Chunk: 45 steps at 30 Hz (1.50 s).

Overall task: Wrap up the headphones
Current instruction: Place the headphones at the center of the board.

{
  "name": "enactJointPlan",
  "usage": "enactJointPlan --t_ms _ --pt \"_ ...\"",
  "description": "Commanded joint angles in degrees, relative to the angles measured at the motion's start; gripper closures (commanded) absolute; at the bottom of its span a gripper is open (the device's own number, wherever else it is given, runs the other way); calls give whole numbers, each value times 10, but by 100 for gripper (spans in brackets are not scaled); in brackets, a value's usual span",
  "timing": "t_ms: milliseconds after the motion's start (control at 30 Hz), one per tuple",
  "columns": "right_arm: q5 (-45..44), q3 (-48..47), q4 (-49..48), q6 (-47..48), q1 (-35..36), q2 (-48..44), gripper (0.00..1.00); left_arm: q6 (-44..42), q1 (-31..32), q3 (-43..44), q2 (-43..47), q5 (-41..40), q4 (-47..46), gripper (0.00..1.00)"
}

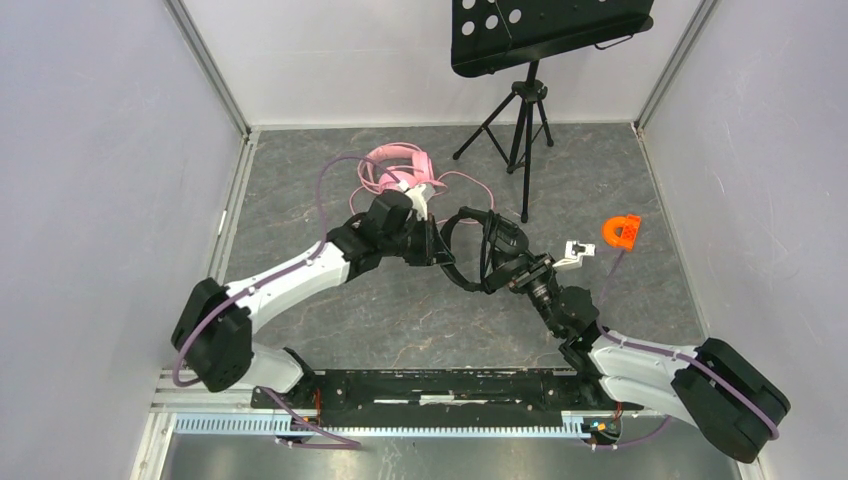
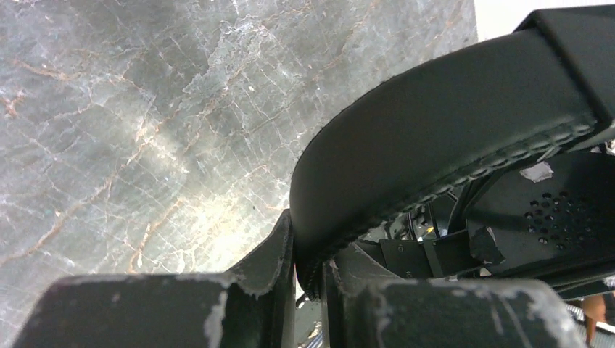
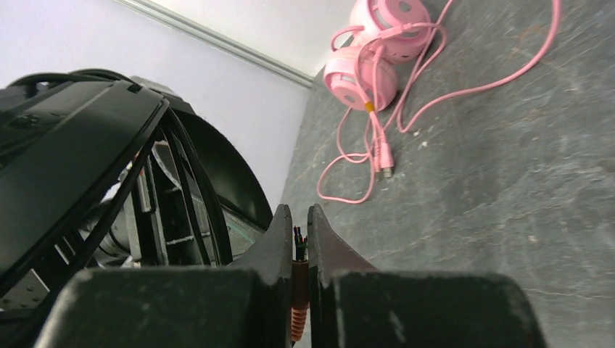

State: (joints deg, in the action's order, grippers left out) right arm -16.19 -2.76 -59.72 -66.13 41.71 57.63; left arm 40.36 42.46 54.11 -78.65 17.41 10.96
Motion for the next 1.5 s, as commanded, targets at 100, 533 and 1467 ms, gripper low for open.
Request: enactJointPlan --t_ms 100,533,1467 --pt "-13 82 -144 103 -38 43 100 -125 -1 74 -107 68 99 98" --pt "80 114 -437 61 -120 328 99 7 -10 39 -199 48 -20 98" --pt "76 121 -440 62 -173 424 65 85 0 3 -241 -66 -40 95"
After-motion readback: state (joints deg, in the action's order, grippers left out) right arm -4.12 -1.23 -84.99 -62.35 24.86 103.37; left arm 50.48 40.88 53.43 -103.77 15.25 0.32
